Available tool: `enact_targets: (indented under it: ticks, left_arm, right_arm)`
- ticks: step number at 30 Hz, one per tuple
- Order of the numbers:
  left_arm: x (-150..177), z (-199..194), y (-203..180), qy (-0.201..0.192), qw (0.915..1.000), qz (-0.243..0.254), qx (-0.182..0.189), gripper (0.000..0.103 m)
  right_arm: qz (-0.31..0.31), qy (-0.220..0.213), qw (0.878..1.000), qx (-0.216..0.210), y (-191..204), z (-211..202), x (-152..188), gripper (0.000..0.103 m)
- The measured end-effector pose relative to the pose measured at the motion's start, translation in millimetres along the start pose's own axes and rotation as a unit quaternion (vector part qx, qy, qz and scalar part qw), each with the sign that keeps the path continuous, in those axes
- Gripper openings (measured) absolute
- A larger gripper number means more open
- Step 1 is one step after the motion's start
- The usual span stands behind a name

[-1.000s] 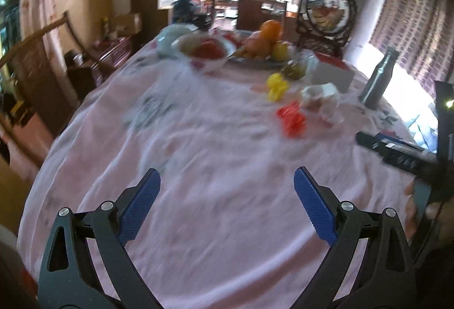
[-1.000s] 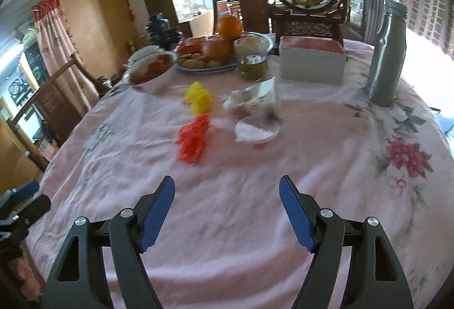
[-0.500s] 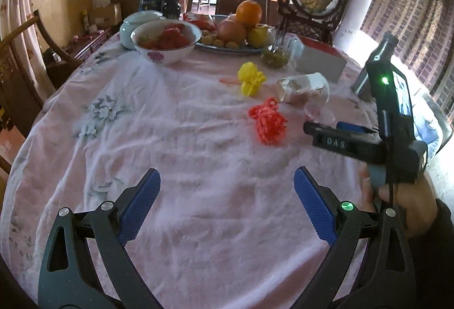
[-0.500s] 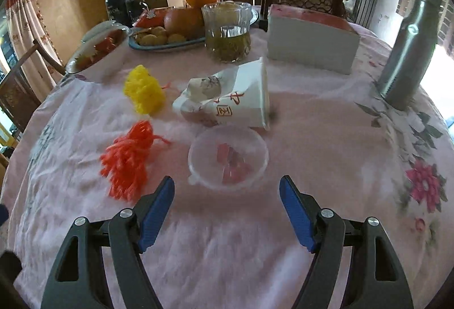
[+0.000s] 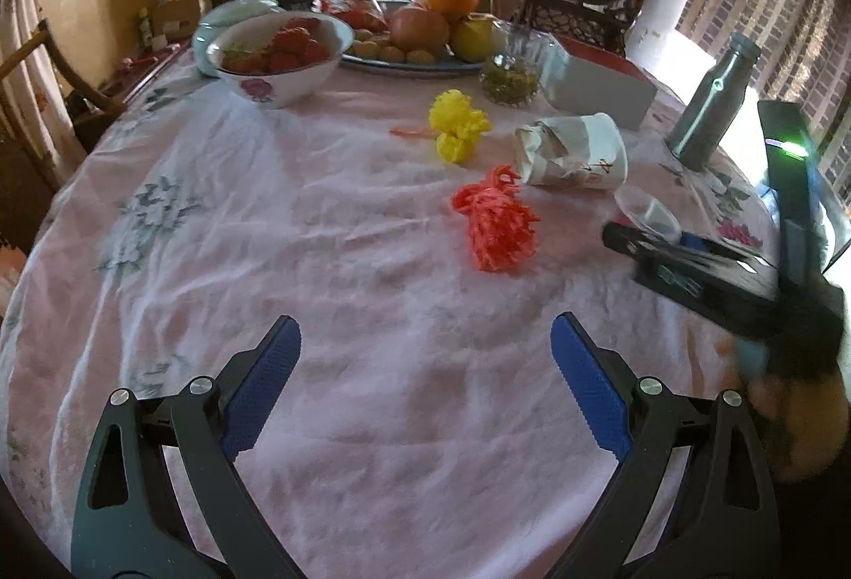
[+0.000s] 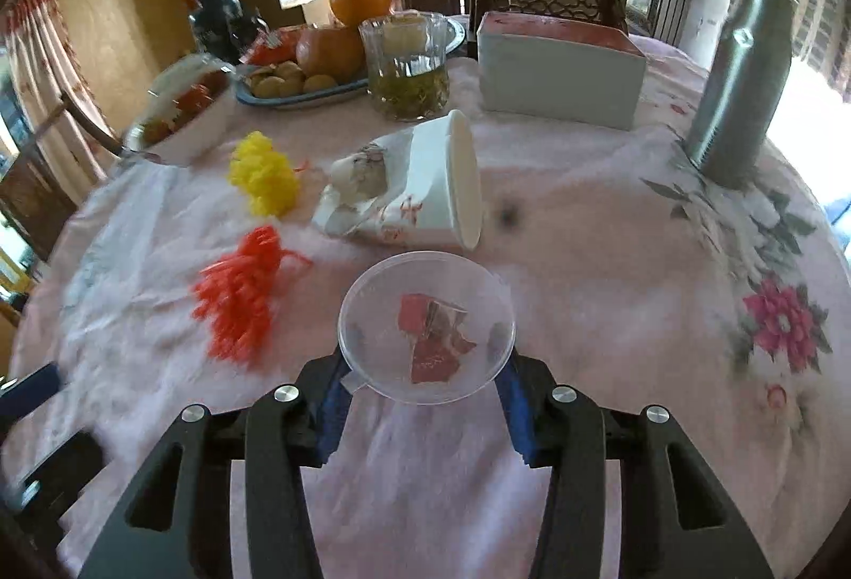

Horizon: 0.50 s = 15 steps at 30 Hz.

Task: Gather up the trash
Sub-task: 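Grasp the clear plastic lid with the right tool, then grasp the orange shreds with the left tool while the right tool holds the lid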

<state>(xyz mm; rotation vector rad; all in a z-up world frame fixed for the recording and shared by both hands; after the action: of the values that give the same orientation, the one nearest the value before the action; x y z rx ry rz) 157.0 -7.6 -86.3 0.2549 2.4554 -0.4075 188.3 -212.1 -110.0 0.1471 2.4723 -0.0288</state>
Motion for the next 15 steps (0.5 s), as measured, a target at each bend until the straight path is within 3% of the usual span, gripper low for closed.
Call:
enact_targets:
  ticks: [5,11,15]
  left_arm:
    - [-13,21,-18,0.010,0.9998,0.006,0.013,0.092]
    - [-33,50,-28,0.016,0.9997,-0.010,0.015,0.090]
    - [-40,73,-37,0.032,0.9994,-0.002,0.009,0.078]
  right_arm:
    - [0.037,-0.029,0.998,-0.028,-21,-26,3,0.049]
    - [0.070,-0.035,0.996,-0.053,-47,-30,-3,0.049]
    - [0.079,-0.043,0.995,-0.044,-61,-33,-7,0.049]
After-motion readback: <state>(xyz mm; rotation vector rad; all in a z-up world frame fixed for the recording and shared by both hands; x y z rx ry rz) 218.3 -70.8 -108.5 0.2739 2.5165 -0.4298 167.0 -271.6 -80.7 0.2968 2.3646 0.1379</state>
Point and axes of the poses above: each gripper's, at about its wrist camera, not at the fingertips, and z roughly the way its jaws point, y to its left, x to its underside, the point moved 7 cm from there along z, roughly the way its jaws point, and after that the axes turned 8 degrees about x, right-handed, at the moved point
